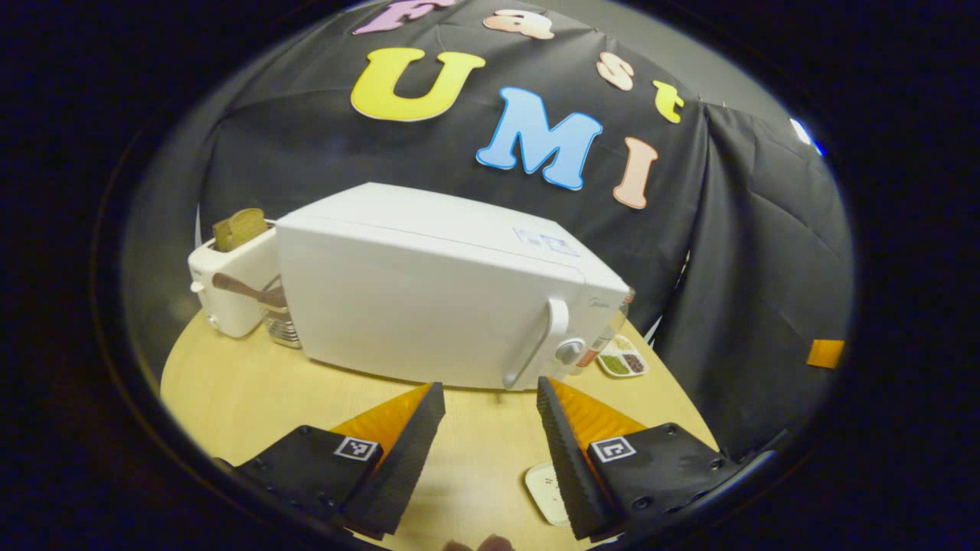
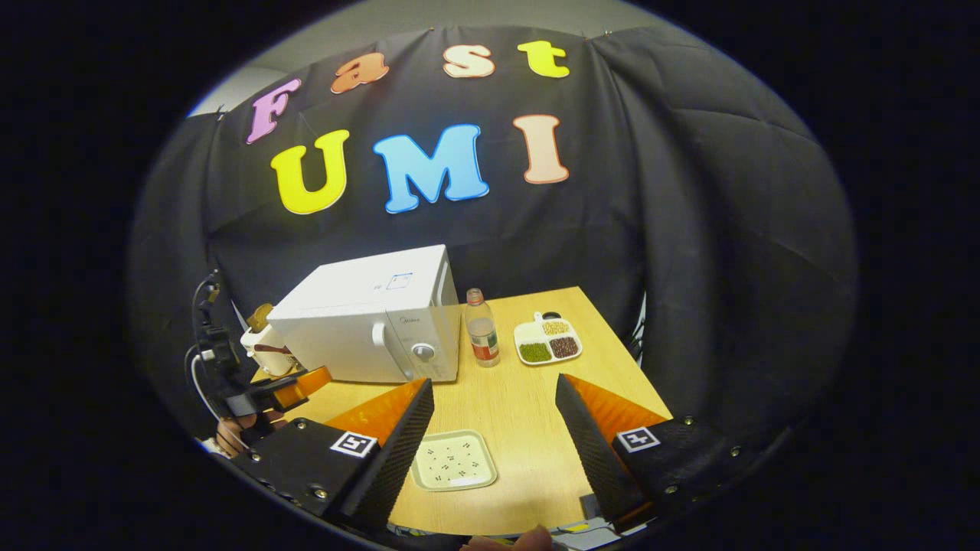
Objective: Open the microwave oven with the left hand, put the food in, and close the microwave oven.
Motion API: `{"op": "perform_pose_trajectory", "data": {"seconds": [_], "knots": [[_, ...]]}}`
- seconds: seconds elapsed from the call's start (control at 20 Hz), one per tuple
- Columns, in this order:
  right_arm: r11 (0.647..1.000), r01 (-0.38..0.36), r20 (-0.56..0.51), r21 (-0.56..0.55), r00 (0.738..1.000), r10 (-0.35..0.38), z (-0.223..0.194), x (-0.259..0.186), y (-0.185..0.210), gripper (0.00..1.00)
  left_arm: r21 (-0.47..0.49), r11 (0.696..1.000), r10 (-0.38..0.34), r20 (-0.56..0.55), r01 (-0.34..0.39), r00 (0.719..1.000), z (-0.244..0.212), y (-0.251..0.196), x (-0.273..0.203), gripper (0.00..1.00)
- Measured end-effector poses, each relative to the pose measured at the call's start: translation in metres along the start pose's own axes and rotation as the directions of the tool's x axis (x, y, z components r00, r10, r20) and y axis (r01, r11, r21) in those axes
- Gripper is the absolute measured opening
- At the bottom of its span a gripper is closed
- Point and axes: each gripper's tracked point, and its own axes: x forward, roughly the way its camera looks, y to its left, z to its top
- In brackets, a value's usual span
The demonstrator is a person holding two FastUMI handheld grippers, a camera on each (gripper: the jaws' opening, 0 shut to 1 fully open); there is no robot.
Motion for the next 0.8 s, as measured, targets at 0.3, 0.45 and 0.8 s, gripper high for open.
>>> {"op": "perform_pose_trajectory", "data": {"seconds": [0.3, 0.45, 0.8], "knots": [[0.986, -0.110, 0.163, -0.127, 0.978, 0.130, 0.048, -0.040, -0.024, 0.98, 0.031, 0.997, 0.054, 0.258, -0.065, 0.965, 0.081, -0.081, -0.140, 0.80], [0.966, -0.131, 0.288, -0.222, 0.938, 0.193, 0.066, -0.075, -0.024, 0.98, 0.002, 0.996, 0.079, 0.306, -0.084, 0.949, 0.083, -0.123, -0.202, 0.82], [0.915, -0.219, 0.367, -0.338, 0.865, 0.342, 0.082, -0.134, 0.009, 0.97, 0.122, 0.965, 0.153, 0.453, -0.231, 0.878, 0.110, -0.160, -0.312, 0.82]]}}
